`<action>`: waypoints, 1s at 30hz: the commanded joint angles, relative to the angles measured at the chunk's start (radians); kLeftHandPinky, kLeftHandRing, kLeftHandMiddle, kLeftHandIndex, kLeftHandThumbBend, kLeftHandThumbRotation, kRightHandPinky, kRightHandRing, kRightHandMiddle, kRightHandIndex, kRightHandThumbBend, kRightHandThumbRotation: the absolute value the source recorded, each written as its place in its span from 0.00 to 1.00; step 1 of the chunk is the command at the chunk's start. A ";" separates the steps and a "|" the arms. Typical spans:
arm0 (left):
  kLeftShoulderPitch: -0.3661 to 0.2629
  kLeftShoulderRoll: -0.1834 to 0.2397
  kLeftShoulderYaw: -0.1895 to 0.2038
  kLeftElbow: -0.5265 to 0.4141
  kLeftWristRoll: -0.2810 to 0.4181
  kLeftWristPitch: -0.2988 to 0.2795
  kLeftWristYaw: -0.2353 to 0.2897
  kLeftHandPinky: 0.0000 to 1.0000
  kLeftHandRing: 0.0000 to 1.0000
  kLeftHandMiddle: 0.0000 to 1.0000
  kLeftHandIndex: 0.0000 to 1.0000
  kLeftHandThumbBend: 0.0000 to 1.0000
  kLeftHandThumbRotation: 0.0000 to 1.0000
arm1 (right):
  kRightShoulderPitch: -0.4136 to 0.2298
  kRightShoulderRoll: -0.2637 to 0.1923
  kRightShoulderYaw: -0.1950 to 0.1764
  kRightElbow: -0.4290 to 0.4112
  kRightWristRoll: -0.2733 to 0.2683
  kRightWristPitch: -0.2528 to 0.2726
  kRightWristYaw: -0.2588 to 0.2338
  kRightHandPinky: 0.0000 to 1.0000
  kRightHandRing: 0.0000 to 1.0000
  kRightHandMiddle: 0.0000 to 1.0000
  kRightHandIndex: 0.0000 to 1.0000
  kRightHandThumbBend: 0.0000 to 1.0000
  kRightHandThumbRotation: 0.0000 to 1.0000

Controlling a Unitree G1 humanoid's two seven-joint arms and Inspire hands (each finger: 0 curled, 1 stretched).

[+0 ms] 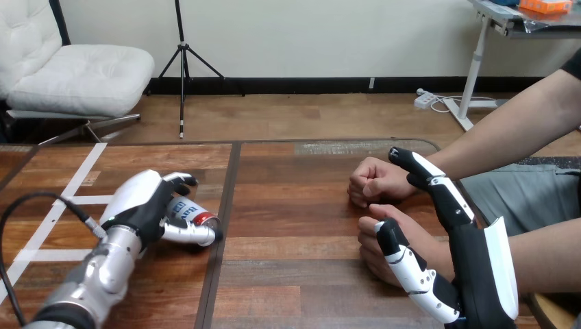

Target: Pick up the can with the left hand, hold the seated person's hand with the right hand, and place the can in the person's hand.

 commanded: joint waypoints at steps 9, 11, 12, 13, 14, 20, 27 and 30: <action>-0.157 0.108 -0.067 -0.019 0.068 -0.030 -0.177 0.72 0.84 0.88 0.89 0.93 0.24 | -0.048 0.009 -0.002 -0.036 -0.002 -0.003 -0.010 0.84 0.86 0.84 0.83 0.55 0.71; -0.177 0.117 -0.080 -0.023 0.082 -0.018 -0.214 0.72 0.85 0.88 0.89 0.94 0.23 | -0.048 0.009 -0.001 -0.037 -0.002 -0.002 -0.009 0.84 0.87 0.84 0.83 0.55 0.71; -0.183 0.120 -0.084 -0.025 0.085 -0.015 -0.225 0.72 0.85 0.89 0.90 0.95 0.23 | -0.048 0.010 -0.001 -0.037 -0.001 -0.002 -0.009 0.84 0.87 0.84 0.83 0.55 0.71; -0.193 0.124 -0.093 -0.027 0.096 -0.008 -0.238 0.72 0.85 0.89 0.90 0.95 0.23 | -0.049 0.010 0.000 -0.036 0.001 -0.002 -0.009 0.84 0.87 0.84 0.83 0.55 0.71; -0.199 0.126 -0.098 -0.028 0.103 -0.004 -0.246 0.71 0.85 0.89 0.90 0.96 0.22 | -0.049 0.011 0.001 -0.035 0.003 -0.003 -0.008 0.84 0.87 0.84 0.83 0.55 0.71; -0.231 0.138 -0.131 -0.037 0.145 0.018 -0.295 0.70 0.86 0.90 0.91 0.98 0.18 | -0.050 0.017 0.010 -0.031 0.015 -0.004 -0.006 0.85 0.87 0.84 0.82 0.55 0.69; -0.255 0.142 -0.162 -0.046 0.190 0.050 -0.316 0.70 0.87 0.92 0.91 0.99 0.16 | -0.049 0.023 0.010 -0.034 0.003 0.001 -0.013 0.85 0.87 0.84 0.81 0.57 0.69; -0.260 0.143 -0.166 -0.049 0.198 0.054 -0.321 0.70 0.87 0.92 0.91 0.99 0.15 | -0.046 0.026 0.010 -0.037 0.000 0.006 -0.014 0.84 0.87 0.84 0.81 0.58 0.69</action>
